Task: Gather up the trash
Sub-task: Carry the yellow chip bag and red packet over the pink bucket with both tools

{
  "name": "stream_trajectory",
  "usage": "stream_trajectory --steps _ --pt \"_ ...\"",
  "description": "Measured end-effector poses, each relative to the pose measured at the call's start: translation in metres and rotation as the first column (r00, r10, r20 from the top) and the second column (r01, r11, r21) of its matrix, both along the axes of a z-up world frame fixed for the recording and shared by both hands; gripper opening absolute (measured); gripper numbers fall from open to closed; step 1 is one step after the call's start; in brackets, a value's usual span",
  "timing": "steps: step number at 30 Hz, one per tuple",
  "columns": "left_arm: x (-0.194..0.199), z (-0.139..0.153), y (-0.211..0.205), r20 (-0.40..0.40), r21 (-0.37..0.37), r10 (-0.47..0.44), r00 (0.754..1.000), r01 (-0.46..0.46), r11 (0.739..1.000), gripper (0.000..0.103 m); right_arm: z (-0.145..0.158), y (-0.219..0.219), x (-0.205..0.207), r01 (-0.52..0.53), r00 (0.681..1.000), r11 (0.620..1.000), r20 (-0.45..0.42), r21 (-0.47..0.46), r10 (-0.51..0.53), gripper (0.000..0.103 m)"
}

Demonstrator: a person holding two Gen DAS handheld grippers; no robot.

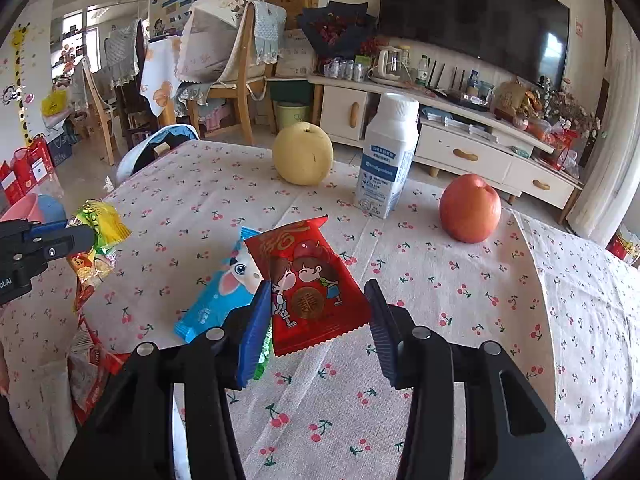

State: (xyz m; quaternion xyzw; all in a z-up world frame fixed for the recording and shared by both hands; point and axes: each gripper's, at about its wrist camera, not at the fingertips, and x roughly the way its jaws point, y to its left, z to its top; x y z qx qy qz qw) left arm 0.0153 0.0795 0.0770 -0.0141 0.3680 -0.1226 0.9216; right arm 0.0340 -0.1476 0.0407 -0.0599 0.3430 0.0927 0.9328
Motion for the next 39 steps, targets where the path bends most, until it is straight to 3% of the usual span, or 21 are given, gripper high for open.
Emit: stream_trajectory --steps 11,22,31,39 --pt "-0.030 0.017 0.039 0.055 -0.055 0.106 0.993 -0.103 0.993 0.021 0.023 0.047 -0.029 -0.082 0.995 0.993 0.058 -0.081 0.086 0.048" --pt "-0.032 0.026 0.098 0.099 -0.106 0.241 0.966 -0.230 0.967 0.021 0.032 0.097 -0.044 -0.137 0.988 0.987 0.057 -0.077 0.142 0.048" --pt "-0.035 0.037 0.163 0.140 -0.126 0.402 0.905 -0.386 0.914 0.021 0.047 0.157 -0.049 -0.233 0.973 0.967 0.024 0.100 0.231 0.048" --pt "-0.046 0.045 0.237 0.139 -0.165 0.554 0.821 -0.533 0.830 0.021 0.070 0.250 -0.052 -0.368 0.929 0.915 0.029 0.162 0.369 0.048"
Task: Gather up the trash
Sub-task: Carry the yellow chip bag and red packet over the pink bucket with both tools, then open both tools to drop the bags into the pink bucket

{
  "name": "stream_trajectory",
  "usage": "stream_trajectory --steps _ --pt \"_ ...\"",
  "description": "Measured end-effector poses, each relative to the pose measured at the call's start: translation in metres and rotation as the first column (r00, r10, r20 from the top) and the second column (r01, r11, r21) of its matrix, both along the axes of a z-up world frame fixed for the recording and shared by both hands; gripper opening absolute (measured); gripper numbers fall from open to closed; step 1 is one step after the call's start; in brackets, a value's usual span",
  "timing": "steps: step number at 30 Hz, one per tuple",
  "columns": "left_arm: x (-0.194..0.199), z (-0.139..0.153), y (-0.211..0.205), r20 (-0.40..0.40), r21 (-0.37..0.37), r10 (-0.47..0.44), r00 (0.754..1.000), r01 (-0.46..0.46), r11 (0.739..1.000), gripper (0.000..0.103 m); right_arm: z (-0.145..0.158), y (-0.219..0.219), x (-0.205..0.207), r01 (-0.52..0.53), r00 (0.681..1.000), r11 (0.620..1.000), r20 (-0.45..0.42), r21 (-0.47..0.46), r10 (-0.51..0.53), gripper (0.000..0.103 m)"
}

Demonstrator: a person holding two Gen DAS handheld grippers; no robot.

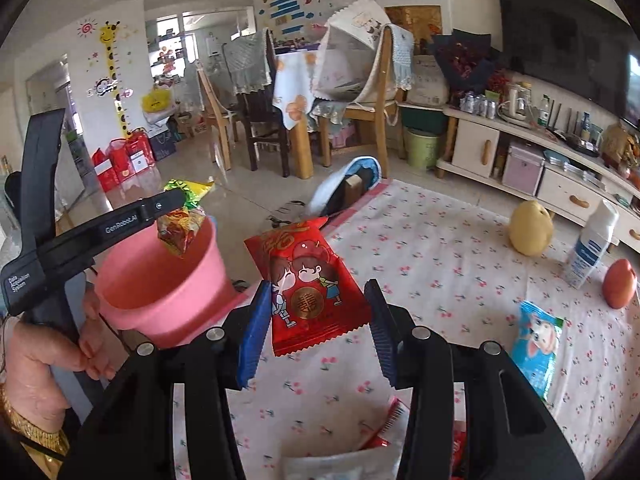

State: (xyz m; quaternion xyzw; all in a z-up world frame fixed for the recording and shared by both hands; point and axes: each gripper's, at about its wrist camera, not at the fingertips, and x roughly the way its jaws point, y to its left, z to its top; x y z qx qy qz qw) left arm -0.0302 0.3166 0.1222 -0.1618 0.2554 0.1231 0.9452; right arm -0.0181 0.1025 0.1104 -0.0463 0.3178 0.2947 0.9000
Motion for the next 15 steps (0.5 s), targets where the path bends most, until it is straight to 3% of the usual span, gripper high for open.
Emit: stream_trajectory --steps 6,15 --pt "-0.002 -0.005 0.051 -0.029 -0.058 0.109 0.994 -0.111 0.992 0.021 0.006 0.072 -0.001 -0.110 0.994 0.994 0.000 -0.008 0.110 0.048" --pt "-0.009 -0.023 0.106 -0.092 -0.144 0.210 0.973 -0.222 0.964 0.022 -0.014 0.144 -0.001 -0.218 0.975 0.976 -0.055 -0.017 0.217 0.048"
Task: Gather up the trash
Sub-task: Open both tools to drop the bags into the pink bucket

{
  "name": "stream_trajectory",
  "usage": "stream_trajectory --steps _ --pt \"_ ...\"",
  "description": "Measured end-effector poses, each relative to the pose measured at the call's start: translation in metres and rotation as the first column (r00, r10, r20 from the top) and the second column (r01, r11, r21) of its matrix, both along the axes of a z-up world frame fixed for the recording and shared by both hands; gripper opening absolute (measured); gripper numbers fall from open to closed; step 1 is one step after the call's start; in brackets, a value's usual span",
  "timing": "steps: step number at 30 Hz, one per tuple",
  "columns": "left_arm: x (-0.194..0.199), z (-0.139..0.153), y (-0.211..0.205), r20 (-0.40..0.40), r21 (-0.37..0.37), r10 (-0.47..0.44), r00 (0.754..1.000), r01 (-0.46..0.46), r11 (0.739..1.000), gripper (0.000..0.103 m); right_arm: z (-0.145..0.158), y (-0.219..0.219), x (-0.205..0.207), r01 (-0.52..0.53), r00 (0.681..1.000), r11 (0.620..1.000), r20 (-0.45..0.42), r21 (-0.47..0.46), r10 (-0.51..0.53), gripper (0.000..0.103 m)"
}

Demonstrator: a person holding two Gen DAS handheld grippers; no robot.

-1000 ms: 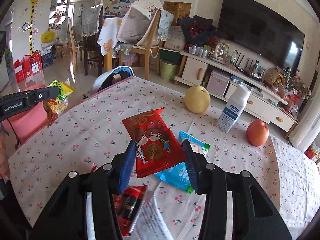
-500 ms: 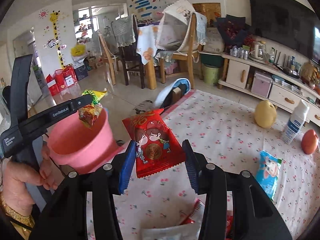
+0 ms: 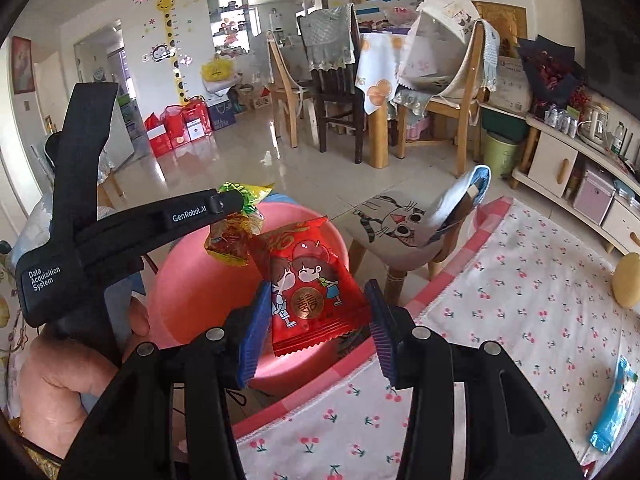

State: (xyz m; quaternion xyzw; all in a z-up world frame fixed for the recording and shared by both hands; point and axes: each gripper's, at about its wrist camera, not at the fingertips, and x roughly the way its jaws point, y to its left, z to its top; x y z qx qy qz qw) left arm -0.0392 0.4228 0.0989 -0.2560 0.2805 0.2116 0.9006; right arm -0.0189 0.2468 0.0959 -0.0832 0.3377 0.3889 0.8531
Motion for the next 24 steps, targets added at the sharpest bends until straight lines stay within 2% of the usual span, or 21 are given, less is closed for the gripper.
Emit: stream_trajectory --steps 4,5,6,7,8,9,10,12,16,19,21,24 --pt "-0.002 -0.008 0.012 -0.019 -0.037 0.018 1.000 -0.019 0.999 0.022 -0.012 0.018 -0.003 -0.028 1.000 0.999 0.004 -0.031 0.028 0.051" --pt "-0.002 -0.010 0.014 -0.029 -0.032 0.025 0.999 -0.026 0.999 0.029 -0.016 0.022 -0.003 -0.032 0.999 0.998 0.002 -0.045 0.032 0.051" --pt "-0.003 -0.010 0.016 -0.033 -0.029 0.029 0.999 -0.030 0.999 0.045 -0.019 0.022 -0.004 -0.026 1.000 0.998 0.004 -0.049 0.026 0.055" --pt "-0.003 -0.011 0.016 -0.033 -0.027 0.030 0.999 -0.031 0.999 0.052 -0.021 0.019 -0.006 -0.019 1.000 0.999 0.005 -0.045 0.019 0.059" --pt "-0.003 -0.011 0.015 -0.033 -0.019 0.035 0.999 -0.035 0.999 0.062 -0.022 0.016 -0.006 -0.008 1.000 0.999 0.007 -0.039 0.008 0.069" --pt "-0.003 -0.009 0.012 -0.030 -0.005 0.039 0.999 -0.039 0.999 0.065 -0.023 0.012 -0.007 0.010 1.000 0.999 0.012 -0.035 -0.010 0.075" --pt "-0.003 -0.008 0.010 -0.026 0.011 0.039 0.999 -0.039 0.999 0.067 -0.023 0.008 -0.007 0.029 0.999 0.999 0.017 -0.033 -0.029 0.077" --pt "-0.003 -0.004 0.005 -0.017 0.045 0.044 0.999 -0.043 0.998 0.080 -0.022 -0.003 -0.007 0.063 0.998 0.998 0.027 -0.032 -0.062 0.083" --pt "-0.002 0.000 -0.005 -0.005 0.088 0.047 0.999 -0.046 0.995 0.087 -0.018 -0.025 -0.010 0.120 0.991 0.992 0.058 -0.036 -0.118 0.090" --pt "-0.001 0.002 -0.010 0.017 0.072 0.040 0.999 -0.041 0.997 0.090 -0.016 -0.041 -0.014 0.157 0.984 0.986 0.092 -0.055 -0.152 0.090" --pt "-0.004 0.005 -0.012 0.056 0.052 0.043 0.998 -0.046 0.998 0.090 -0.014 -0.052 -0.017 0.176 0.980 0.983 0.109 -0.062 -0.168 0.092" --pt "-0.007 0.013 -0.019 0.119 0.062 0.029 0.993 -0.037 0.997 0.091 -0.011 -0.071 -0.023 0.202 0.973 0.978 0.125 -0.059 -0.193 0.092"
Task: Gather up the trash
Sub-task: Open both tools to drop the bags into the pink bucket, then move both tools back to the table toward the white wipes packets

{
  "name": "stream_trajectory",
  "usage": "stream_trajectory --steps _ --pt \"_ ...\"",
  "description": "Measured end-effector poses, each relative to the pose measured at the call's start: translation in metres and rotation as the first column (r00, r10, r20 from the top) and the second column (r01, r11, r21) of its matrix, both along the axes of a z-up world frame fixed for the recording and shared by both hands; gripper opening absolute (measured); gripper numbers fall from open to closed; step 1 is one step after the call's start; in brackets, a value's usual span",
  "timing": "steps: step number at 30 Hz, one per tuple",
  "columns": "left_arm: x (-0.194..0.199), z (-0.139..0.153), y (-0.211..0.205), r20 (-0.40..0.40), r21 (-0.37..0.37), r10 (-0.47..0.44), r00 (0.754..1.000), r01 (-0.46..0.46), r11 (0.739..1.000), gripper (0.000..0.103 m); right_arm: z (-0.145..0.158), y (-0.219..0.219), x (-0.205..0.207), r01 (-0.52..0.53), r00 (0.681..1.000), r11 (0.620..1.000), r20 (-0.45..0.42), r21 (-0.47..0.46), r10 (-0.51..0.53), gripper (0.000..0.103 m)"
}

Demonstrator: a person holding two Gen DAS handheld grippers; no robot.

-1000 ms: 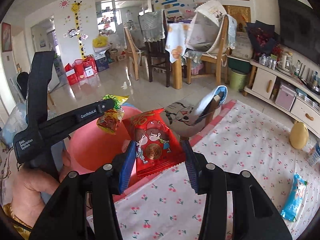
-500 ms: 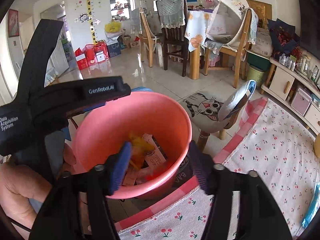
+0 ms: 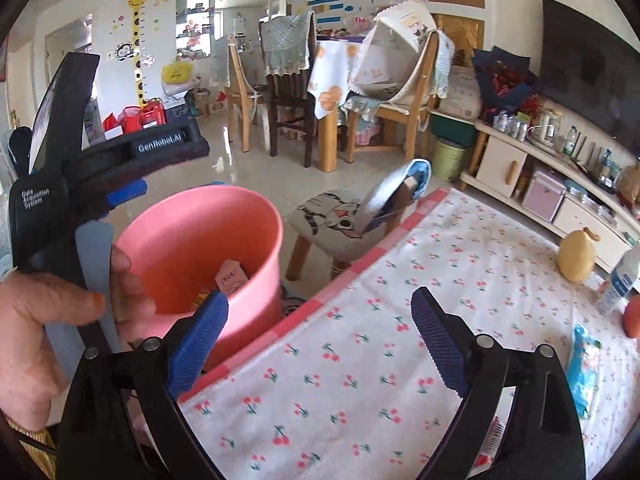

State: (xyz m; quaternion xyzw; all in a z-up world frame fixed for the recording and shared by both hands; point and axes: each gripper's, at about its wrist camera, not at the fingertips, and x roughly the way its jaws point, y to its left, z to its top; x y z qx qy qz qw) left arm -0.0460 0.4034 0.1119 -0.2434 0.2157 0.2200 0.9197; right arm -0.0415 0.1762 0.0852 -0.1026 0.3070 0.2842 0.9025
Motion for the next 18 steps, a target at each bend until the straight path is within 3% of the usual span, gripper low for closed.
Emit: stream_trajectory --steps 5,12,18 --pt "-0.007 0.014 -0.020 0.067 0.071 -0.018 0.998 0.013 0.997 0.092 0.003 -0.035 -0.017 0.053 0.998 0.998 0.016 0.034 -0.053 0.092" --pt "-0.018 0.026 -0.064 0.131 0.091 -0.123 0.984 0.112 0.990 0.098 0.002 -0.081 -0.049 0.130 0.990 0.989 0.051 0.069 -0.133 0.093" --pt "-0.033 0.041 -0.122 0.130 0.247 -0.265 0.955 0.228 0.942 0.099 0.003 -0.120 -0.076 0.207 0.973 0.974 0.080 0.091 -0.215 0.095"
